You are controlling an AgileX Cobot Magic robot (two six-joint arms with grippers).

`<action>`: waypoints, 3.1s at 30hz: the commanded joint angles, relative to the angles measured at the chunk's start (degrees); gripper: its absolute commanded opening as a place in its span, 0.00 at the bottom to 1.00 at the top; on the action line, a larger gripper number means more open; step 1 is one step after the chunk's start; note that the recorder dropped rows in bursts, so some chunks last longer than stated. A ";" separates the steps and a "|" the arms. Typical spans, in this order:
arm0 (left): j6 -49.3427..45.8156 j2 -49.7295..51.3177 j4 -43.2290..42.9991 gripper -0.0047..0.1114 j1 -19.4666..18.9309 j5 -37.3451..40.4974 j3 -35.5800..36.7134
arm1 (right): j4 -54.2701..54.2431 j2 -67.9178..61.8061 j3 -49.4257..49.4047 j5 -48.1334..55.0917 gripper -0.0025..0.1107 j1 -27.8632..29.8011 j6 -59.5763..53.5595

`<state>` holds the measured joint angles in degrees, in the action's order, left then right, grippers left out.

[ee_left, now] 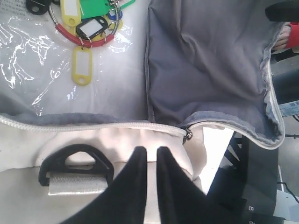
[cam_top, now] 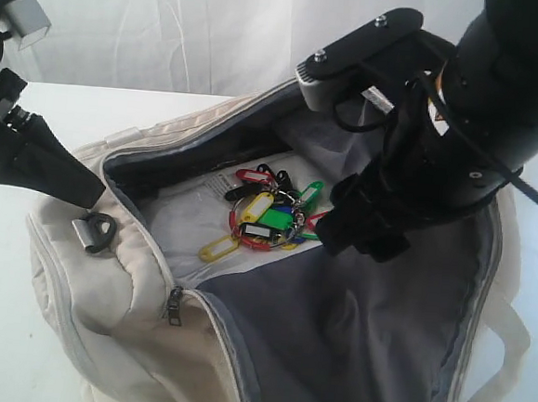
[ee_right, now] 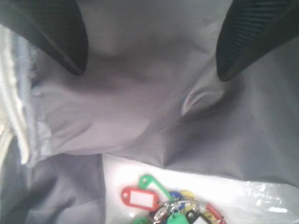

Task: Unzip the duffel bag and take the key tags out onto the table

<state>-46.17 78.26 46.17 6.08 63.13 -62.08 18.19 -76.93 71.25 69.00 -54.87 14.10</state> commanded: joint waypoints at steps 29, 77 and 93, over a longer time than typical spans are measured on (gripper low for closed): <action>-1.54 -0.58 1.24 0.16 -0.11 2.70 0.39 | 3.66 13.84 -7.04 0.97 0.03 0.09 15.52; -15.67 -0.58 16.01 0.04 4.72 2.15 -3.59 | 37.12 30.05 -24.63 -1.77 0.64 0.09 29.70; 16.95 17.31 -35.65 0.04 28.69 -11.71 -32.12 | 33.45 30.05 -24.63 -6.44 0.04 0.09 27.87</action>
<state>-31.26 90.38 11.93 32.38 51.50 -91.57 51.42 -46.93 46.67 62.86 -54.87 43.41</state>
